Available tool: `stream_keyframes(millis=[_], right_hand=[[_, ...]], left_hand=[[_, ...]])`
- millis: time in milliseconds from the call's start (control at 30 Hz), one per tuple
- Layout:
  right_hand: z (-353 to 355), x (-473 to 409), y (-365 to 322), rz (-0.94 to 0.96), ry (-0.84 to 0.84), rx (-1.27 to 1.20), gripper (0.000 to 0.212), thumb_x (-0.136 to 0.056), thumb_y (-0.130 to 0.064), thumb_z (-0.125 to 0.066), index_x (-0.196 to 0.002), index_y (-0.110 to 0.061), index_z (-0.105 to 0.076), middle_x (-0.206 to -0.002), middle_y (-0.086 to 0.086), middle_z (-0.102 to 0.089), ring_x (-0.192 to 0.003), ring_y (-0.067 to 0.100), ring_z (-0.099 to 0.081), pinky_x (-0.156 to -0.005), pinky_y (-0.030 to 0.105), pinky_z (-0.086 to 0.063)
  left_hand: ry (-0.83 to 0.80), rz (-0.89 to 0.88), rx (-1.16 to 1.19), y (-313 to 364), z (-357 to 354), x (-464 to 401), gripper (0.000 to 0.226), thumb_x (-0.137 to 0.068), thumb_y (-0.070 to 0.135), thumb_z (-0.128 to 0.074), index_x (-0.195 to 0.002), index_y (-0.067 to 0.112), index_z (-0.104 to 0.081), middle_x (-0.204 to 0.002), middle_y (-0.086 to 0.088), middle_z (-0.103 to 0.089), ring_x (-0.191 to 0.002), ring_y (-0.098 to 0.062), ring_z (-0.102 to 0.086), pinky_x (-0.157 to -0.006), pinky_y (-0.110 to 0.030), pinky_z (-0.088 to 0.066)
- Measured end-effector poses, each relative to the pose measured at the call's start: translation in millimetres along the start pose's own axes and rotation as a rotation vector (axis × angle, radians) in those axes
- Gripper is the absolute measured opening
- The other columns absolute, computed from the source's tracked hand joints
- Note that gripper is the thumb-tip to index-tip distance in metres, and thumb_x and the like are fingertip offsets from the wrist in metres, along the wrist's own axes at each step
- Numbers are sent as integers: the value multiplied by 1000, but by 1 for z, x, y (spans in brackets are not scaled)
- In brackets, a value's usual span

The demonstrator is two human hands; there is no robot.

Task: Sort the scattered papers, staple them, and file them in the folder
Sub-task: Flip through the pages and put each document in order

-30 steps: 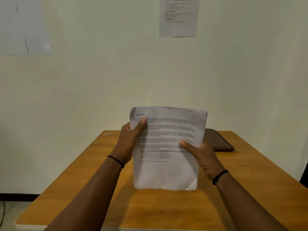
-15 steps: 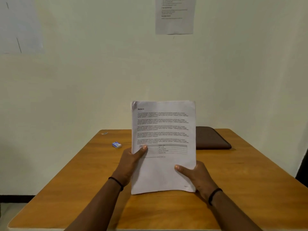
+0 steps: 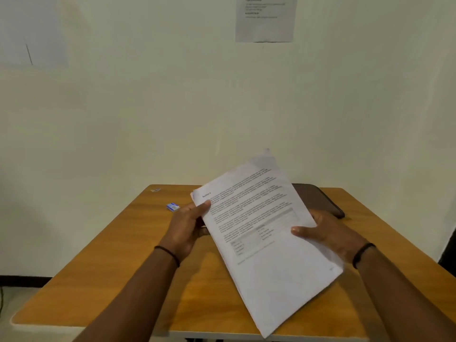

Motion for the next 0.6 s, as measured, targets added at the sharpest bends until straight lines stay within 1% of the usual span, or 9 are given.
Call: stream_keyframes(millis=[67, 100, 167, 233, 300, 400, 433, 500, 600], right_hand=[[10, 2, 3, -43, -19, 30, 33, -89, -6, -67, -122, -9, -65, -113, 8, -74, -101, 24, -72, -73, 24, -58], [14, 1, 5, -64, -20, 45, 33, -89, -6, -67, -122, -9, -64, -113, 7, -74, -101, 24, -72, -73, 24, -58], [20, -2, 10, -103, -25, 95, 36, -88, -8, -69, -124, -8, -64, -113, 6, -74, -102, 23, -72, -74, 23, -58], [22, -4, 15, -146, -36, 141, 36, -88, -10, -70, -123, -11, -65, -111, 3, -75, -100, 20, -72, -73, 21, -57], [22, -9, 19, -182, -56, 192, 35, -88, -16, -72, -122, -15, -66, -111, 0, -75, -100, 17, -72, -73, 21, -57], [24, -22, 24, -201, -66, 367, 37, -85, -30, -75, -121, -24, -67, -109, -8, -75, -99, 11, -71, -85, 27, -55], [24, -26, 25, -205, -65, 403, 37, -84, -32, -75, -120, -26, -67, -109, -9, -75, -99, 10, -71, -89, 29, -54], [21, -34, 30, -215, -62, 441, 34, -86, -30, -75, -119, -27, -68, -109, -10, -75, -98, 9, -71, -90, 30, -54], [18, -43, 42, -209, -64, 467, 30, -88, -27, -73, -118, -25, -68, -109, -7, -75, -98, 13, -72, -92, 36, -56]], left_hand=[[-9, 57, -54, 0, 8, -6, 28, -99, 19, -58, -113, -3, -67, -109, -22, -72, -89, -34, -68, -70, -40, -62], [-13, 86, -64, -3, 10, -8, 30, -98, 19, -60, -113, -5, -66, -103, -24, -71, -81, -31, -65, -62, -35, -61], [-18, 137, -71, -8, 13, -8, 28, -97, 17, -61, -112, -6, -65, -96, -23, -69, -72, -26, -62, -56, -31, -60], [-22, 188, -92, -15, 16, -8, 24, -97, 16, -61, -109, -4, -66, -90, -19, -71, -65, -22, -62, -54, -29, -59], [-11, 230, -115, -21, 18, -9, 26, -97, 16, -61, -111, -5, -66, -87, -17, -72, -61, -19, -64, -53, -29, -59], [17, 272, -124, -32, 21, -12, 30, -98, 18, -61, -115, -6, -64, -87, -19, -73, -62, -22, -66, -58, -34, -60], [25, 290, -117, -34, 22, -13, 32, -98, 19, -60, -116, -7, -63, -87, -19, -73, -63, -24, -66, -61, -37, -60], [34, 332, -102, -37, 23, -16, 32, -98, 18, -59, -117, -8, -61, -90, -21, -74, -66, -27, -68, -61, -39, -60], [47, 360, -119, -41, 27, -20, 28, -97, 14, -60, -118, -6, -59, -97, -21, -75, -71, -27, -72, -58, -34, -61]])
Point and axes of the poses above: each hand's wrist, its own x-axis away from the middle knuckle, its own z-axis out of the back of the hand, y = z × x, the point moved 1 cm from there along -x, towards the middle knuckle
